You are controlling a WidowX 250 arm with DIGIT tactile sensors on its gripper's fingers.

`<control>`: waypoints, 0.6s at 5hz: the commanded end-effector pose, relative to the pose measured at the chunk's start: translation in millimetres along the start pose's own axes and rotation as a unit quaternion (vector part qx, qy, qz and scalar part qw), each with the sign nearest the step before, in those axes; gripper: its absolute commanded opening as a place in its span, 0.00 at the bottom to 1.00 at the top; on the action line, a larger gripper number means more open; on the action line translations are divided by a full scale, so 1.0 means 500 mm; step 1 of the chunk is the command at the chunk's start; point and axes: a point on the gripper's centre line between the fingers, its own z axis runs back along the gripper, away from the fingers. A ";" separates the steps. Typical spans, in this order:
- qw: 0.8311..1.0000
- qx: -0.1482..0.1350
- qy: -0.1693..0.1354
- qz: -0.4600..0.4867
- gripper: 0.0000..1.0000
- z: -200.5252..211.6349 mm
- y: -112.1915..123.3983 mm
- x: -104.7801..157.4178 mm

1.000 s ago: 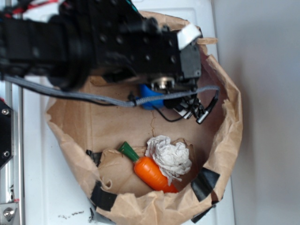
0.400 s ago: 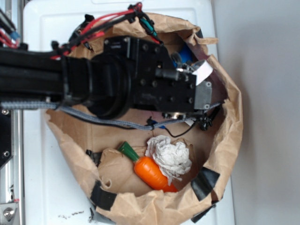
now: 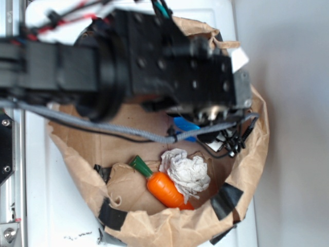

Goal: Grab the blue bottle.

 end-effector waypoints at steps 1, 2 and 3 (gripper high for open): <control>0.995 -0.058 -0.015 -0.084 0.00 0.144 0.015 -0.013; 0.979 -0.064 -0.016 -0.191 0.00 0.163 0.028 -0.044; 0.965 -0.069 -0.008 -0.252 0.00 0.176 0.040 -0.058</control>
